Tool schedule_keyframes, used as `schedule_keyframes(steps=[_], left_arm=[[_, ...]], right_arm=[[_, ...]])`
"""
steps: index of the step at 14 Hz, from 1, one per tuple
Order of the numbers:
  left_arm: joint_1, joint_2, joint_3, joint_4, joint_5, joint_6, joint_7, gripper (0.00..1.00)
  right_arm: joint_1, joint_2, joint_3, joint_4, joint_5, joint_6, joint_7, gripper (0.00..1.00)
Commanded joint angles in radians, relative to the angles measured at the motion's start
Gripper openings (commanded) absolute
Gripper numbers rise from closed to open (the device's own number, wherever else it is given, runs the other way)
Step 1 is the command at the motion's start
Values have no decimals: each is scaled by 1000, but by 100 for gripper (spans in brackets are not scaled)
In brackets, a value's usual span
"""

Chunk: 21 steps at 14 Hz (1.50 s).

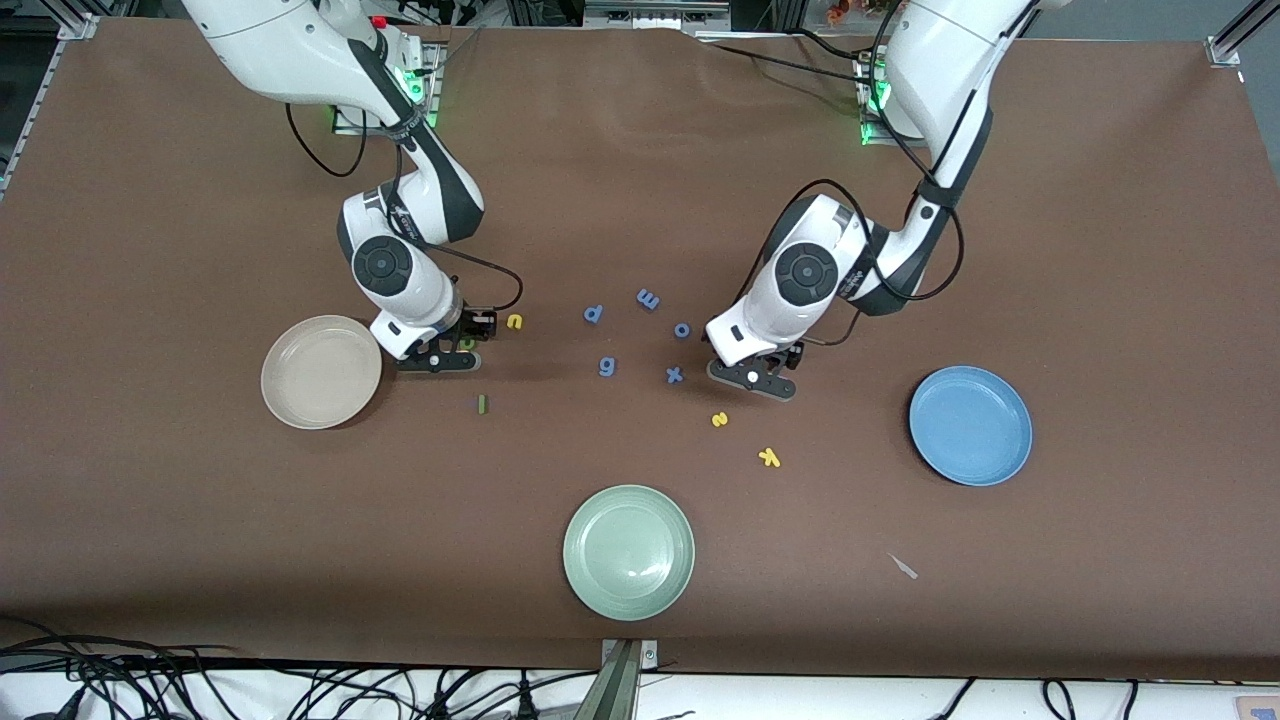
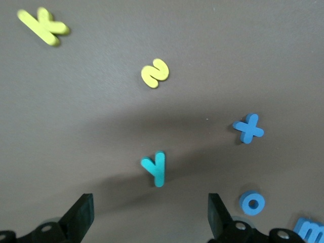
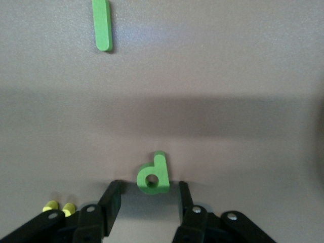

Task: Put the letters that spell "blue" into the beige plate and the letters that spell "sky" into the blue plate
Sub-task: 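Reach the right gripper to the green d while the left gripper reaches y, then drop the green d on the white plate while the left gripper drops y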

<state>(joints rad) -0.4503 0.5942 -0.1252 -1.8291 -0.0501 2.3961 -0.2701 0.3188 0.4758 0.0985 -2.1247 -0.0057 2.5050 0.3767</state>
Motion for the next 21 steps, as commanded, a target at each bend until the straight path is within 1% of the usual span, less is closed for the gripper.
schedule_keyframes(steps=[1, 2, 3, 6, 7, 8, 9, 10, 11, 12, 13, 14, 15, 16, 17, 19, 20, 21], left_arm=[[-18, 33, 19, 11, -30, 43, -23, 91], [-22, 48, 19, 13, -28, 57, -37, 84], [-24, 58, 19, 14, -28, 72, -40, 79], [-27, 87, 22, 33, -30, 87, -46, 76], [-28, 98, 21, 33, -30, 113, -58, 76], [-28, 108, 21, 33, -30, 141, -66, 75], [-28, 117, 22, 33, -28, 150, -66, 64], [-28, 118, 22, 33, -22, 150, -57, 38], [-27, 113, 24, 33, -21, 150, -54, 17], [-27, 110, 27, 33, -19, 150, -52, 7], [-27, 108, 30, 33, -20, 150, -57, 5], [-27, 105, 30, 33, -20, 150, -55, 0], [-24, 102, 30, 33, -19, 150, -54, 0], [-19, 86, 30, 31, -17, 150, -54, 0], [-8, 67, 30, 30, -16, 144, -55, 0], [60, -6, 29, 11, -13, 118, -51, 0], [114, -49, 25, -2, -13, 63, -26, 0], [171, -83, 22, -10, -13, 8, 42, 0]], right_arm=[[0, 6, -2, 3, 4, 12, -5, 47], [-1, 6, -2, 5, 3, 12, -5, 43], [-3, 7, -2, 6, 4, 14, -5, 43], [-9, 10, -2, 12, 4, 18, -5, 39], [-7, 17, -2, 14, 6, 20, -5, 36], [-7, 18, -2, 14, 6, 20, -5, 35], [-9, 18, -2, 14, 7, 21, -4, 31], [-9, 18, -2, 14, 9, 21, -2, 31], [-9, 20, -2, 15, 10, 21, 1, 30], [-9, 18, -2, 15, 10, 21, 4, 27], [-9, 18, -2, 23, 10, 18, 5, 24], [-9, 17, -3, 35, 12, 11, 4, 20], [-9, 9, -6, 46, 12, 5, -4, 20], [-9, 0, -13, 66, 12, -35, -4, 20], [-10, -15, -22, 93, 12, -102, -8, 20], [-11, -39, -49, 137, 12, -227, -44, 20], [-11, -54, -77, 138, 12, -253, -95, 20], [-11, -60, -112, 138, 12, -264, -157, 20]])
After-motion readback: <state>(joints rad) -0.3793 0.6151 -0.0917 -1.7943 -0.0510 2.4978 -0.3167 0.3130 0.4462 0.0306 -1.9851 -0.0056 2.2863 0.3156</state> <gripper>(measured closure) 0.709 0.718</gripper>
